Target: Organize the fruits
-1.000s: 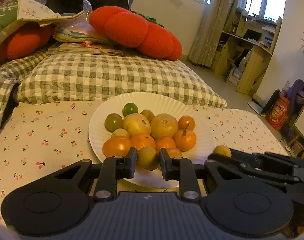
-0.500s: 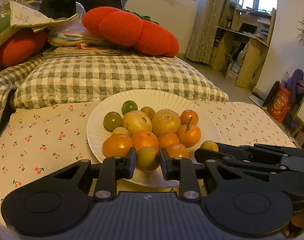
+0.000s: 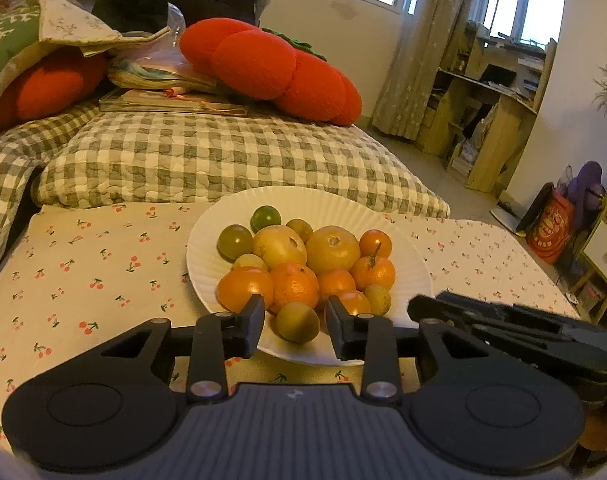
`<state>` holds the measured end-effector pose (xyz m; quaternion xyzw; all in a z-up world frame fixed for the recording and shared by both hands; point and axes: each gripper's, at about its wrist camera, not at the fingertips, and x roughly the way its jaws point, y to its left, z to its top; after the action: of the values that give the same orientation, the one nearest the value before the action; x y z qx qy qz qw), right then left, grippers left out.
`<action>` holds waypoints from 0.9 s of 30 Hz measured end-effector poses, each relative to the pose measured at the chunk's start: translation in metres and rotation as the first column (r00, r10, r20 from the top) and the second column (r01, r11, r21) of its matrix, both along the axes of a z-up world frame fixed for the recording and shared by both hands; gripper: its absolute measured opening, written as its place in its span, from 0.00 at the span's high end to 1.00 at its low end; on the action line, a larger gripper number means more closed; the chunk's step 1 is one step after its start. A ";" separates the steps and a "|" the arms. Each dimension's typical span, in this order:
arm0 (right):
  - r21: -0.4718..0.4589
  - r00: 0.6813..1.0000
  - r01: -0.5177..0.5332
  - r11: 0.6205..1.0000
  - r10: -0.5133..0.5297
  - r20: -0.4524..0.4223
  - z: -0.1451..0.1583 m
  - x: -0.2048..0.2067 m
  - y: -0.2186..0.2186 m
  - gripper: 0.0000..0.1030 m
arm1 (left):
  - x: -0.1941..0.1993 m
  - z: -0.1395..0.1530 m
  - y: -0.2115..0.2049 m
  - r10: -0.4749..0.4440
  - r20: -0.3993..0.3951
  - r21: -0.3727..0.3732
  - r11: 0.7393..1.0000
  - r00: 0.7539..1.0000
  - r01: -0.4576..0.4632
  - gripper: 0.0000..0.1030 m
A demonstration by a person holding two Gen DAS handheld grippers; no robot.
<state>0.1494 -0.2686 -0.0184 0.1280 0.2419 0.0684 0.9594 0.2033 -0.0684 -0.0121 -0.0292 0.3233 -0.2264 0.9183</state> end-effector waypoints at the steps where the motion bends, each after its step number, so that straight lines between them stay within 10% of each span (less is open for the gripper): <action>1: 0.007 1.000 0.003 1.000 -0.003 -0.001 -0.001 -0.002 0.000 0.71 | -0.002 0.002 0.002 0.004 -0.001 -0.004 1.000 1.000 -0.004 0.69; 27: -0.012 0.999 0.044 0.999 -0.044 -0.006 0.019 -0.120 0.030 0.68 | -0.116 0.037 0.040 0.168 0.058 0.180 0.968 0.984 -0.176 0.42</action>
<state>0.0295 -0.2386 0.0004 0.1278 0.2423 0.0452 0.9607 0.0874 -0.0287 0.0252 0.0329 0.3197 -0.1155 0.9399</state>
